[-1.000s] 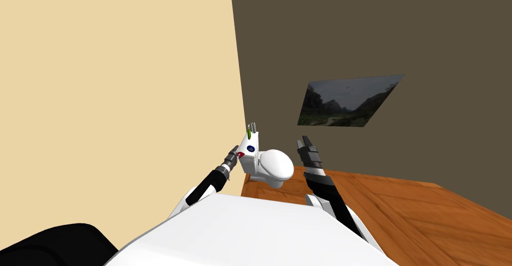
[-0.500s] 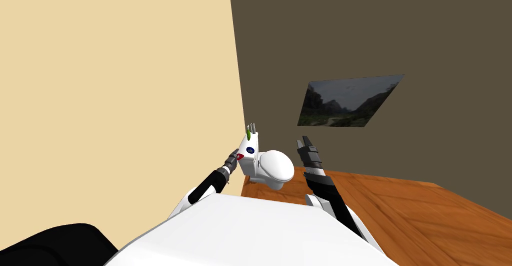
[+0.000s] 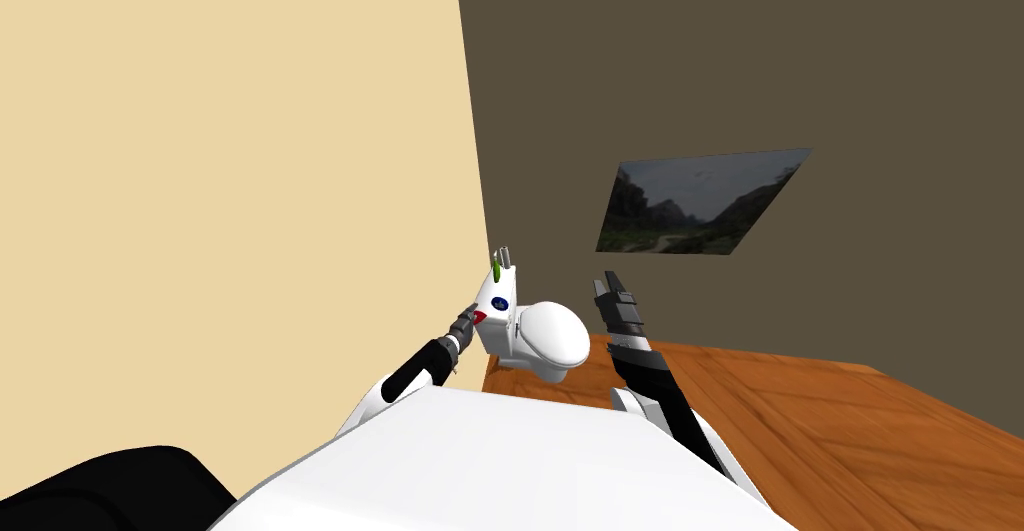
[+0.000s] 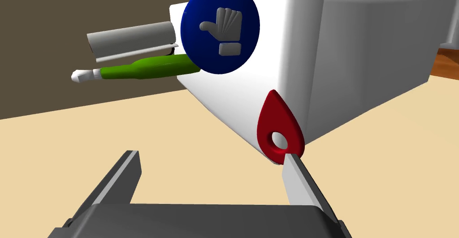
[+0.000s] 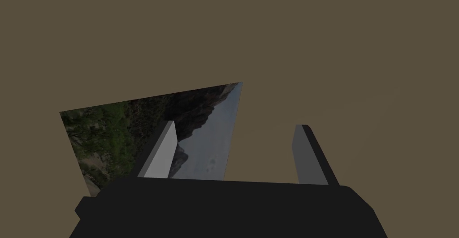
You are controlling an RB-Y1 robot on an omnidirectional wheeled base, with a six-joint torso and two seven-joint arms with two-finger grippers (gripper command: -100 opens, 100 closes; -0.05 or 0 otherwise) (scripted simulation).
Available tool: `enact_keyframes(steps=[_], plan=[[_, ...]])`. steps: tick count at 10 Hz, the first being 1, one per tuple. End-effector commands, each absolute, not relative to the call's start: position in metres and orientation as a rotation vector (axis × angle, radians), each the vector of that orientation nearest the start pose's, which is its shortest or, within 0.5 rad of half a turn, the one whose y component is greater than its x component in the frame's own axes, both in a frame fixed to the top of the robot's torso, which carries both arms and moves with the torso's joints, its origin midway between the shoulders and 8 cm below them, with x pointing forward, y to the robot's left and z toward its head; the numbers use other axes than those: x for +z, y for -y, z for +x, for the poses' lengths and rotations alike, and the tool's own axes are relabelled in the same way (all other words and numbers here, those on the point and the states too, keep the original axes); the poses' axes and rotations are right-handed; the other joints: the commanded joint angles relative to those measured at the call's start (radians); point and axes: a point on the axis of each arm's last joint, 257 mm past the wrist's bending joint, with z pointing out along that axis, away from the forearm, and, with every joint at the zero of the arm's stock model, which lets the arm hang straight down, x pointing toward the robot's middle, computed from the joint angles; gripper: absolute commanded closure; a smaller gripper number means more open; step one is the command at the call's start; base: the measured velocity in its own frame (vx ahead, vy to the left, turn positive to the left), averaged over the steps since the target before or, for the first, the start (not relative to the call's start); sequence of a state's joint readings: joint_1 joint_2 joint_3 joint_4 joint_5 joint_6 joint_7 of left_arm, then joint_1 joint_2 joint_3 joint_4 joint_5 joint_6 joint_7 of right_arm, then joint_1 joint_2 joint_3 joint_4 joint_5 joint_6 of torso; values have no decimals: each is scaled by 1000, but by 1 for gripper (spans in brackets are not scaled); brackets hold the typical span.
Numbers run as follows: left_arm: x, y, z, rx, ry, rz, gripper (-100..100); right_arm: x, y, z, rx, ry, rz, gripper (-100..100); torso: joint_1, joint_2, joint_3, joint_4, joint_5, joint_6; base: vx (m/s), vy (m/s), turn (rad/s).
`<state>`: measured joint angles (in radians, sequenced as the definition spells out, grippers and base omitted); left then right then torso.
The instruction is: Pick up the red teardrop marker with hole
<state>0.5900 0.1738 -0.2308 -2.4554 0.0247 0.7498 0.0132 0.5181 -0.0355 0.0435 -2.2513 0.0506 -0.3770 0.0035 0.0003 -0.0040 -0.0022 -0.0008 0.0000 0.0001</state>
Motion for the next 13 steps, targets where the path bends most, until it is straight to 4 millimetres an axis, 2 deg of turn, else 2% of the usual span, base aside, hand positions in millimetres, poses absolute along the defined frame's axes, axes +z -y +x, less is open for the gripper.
enact_keyframes(steps=[1, 5, 9, 13], plan=[[-246, -207, 352, -942, -1665, -1476, -100, -21, 263, 369, 1260, -790, 740, 0, 0, 0, 0, 0, 0, 0, 65, 7, -22], [-265, -210, 340, -874, -1724, -1536, -100, -21, 263, 369, 1260, -790, 740, 0, 0, -1, 0, 0, 0, 0, 49, 7, -13], [-289, -216, 320, -767, -1803, -1621, -100, -21, 263, 369, 1260, -790, 740, 0, 1, -2, -1, 0, 0, 0, 73, 16, -32], [-306, -222, 302, -678, -1858, -1692, -100, -21, 263, 369, 1260, -790, 740, 0, -1, 0, 0, 0, 0, 0, 63, 7, -24]])
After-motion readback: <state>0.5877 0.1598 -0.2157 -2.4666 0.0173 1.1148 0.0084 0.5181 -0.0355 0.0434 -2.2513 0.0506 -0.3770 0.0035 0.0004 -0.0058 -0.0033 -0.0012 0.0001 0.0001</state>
